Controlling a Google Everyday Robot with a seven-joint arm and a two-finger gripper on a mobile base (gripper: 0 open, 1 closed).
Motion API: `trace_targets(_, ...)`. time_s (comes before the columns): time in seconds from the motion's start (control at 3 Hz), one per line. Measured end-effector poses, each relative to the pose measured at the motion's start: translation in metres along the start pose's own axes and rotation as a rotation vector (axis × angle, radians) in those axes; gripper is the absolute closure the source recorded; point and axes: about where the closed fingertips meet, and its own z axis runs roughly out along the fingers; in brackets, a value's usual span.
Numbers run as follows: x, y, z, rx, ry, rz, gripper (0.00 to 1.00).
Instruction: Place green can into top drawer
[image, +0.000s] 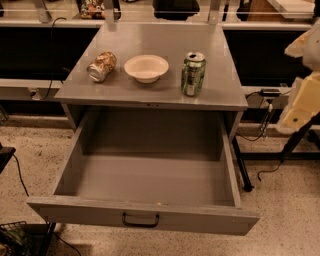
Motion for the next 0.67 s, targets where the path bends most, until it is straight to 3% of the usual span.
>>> trace_targets(0.33, 0.011, -0.074, 0.002, 0.162, -0.046, 0.065, 0.00)
trace_targets(0.67, 0.007, -0.106, -0.008, 0.235, -0.087, 0.078, 0.00)
